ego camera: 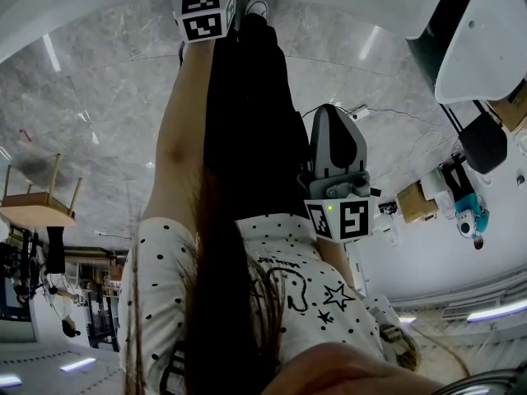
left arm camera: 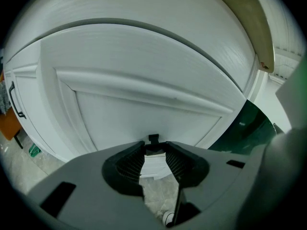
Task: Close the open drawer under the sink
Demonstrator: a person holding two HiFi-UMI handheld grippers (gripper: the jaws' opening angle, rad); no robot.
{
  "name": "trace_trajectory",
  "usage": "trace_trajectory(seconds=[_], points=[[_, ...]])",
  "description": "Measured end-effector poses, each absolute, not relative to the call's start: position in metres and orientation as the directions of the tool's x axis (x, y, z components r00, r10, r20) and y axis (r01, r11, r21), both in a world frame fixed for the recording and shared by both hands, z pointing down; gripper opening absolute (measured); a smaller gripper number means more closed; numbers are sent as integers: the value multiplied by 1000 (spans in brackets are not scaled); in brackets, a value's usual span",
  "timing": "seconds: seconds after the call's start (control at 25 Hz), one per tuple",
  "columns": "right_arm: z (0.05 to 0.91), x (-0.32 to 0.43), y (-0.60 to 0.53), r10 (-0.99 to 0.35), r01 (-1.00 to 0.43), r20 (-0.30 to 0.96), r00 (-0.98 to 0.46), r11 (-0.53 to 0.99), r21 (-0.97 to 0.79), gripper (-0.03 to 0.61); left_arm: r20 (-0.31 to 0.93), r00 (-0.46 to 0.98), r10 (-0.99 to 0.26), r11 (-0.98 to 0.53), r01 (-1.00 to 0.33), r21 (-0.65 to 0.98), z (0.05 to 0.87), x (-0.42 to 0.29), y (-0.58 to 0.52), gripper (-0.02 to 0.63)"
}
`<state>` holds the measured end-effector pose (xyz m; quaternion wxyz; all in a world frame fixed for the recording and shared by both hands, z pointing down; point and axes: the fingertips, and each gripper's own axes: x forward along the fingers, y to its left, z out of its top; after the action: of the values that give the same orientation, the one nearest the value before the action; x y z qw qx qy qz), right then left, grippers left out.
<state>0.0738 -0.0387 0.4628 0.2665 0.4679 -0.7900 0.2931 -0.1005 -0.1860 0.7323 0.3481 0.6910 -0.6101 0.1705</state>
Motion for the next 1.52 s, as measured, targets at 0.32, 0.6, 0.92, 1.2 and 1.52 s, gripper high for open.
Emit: trace_trajectory(seconds=[0.32,0.6,0.92,1.2,1.52], points=[[466,74,-39,-573,-894,702,-423,393,-218,14,659,197,-726,-11,-961,275,731,-102,-187,140],[467,70,-39,-564,-888,705,-430,407,-216,14,656,202,-728,-12,-959,282,731,-104,-188,140],[467,69,-35,-563,-886,705,-431,413,-211,13,653,220,-725,-13,-952,306,738,-100,-185,141],[466,71,-31,-569,-888,701,-429,408,-213,13,650,217,-728,-14,-953,302,736,-100,-187,141],[465,74,-27,-574,-888,696,-431,406,-216,14,641,235,-731,-21,-946,323,734,-101,-189,141]])
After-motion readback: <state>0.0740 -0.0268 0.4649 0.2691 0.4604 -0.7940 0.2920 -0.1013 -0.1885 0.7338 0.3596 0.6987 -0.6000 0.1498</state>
